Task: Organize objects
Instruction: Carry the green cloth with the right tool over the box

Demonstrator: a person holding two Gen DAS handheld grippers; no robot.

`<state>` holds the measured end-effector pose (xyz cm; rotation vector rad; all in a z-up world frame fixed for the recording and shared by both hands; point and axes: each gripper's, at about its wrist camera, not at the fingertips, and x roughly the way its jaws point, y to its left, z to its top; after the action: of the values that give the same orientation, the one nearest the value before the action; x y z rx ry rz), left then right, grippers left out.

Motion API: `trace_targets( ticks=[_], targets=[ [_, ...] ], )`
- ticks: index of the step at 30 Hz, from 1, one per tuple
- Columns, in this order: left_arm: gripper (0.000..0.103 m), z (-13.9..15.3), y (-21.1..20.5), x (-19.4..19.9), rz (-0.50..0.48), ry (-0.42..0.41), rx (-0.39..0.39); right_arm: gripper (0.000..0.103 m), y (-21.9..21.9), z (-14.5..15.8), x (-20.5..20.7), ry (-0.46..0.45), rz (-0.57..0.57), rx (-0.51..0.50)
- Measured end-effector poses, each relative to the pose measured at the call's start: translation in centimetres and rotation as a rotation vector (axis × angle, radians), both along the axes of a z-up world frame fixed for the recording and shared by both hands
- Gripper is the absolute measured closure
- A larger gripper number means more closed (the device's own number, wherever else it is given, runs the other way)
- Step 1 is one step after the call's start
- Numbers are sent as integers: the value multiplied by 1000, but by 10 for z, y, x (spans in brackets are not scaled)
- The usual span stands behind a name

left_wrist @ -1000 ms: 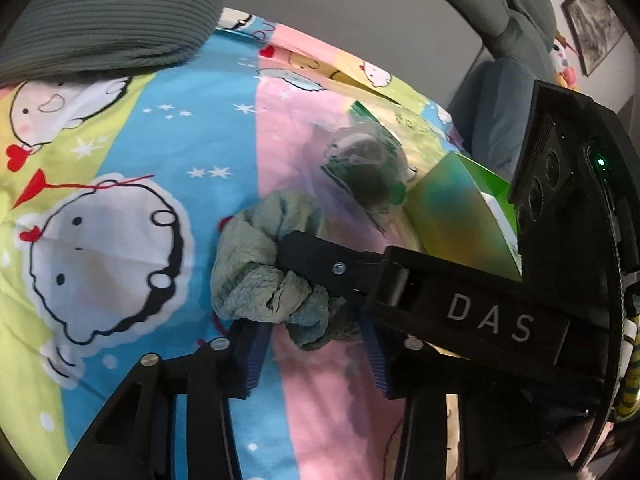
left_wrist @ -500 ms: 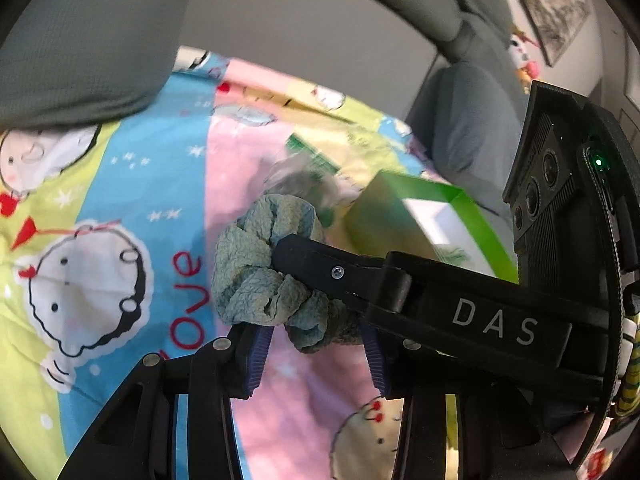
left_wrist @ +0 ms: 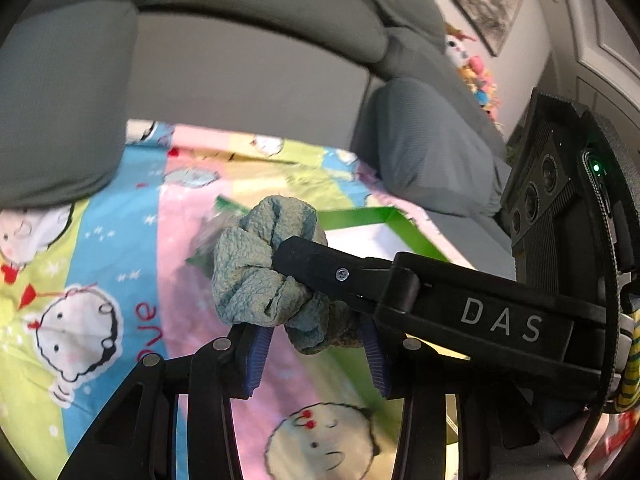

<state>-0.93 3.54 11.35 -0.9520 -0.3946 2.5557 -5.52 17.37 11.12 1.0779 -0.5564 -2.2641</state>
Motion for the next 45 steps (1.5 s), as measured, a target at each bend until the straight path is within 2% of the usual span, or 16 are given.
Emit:
trace_targets(
  ticks=[11,22,45],
  targets=[
    [60,17,32,8,-61,67,7,70,36,21,17,69,-64,-21],
    [60,21,64,11,-108,86,28,70,71,27,25,93,-121,-22],
    [60,1,123,-1,-210,3,119,70,133,14,25,28,-257,33]
  ],
)
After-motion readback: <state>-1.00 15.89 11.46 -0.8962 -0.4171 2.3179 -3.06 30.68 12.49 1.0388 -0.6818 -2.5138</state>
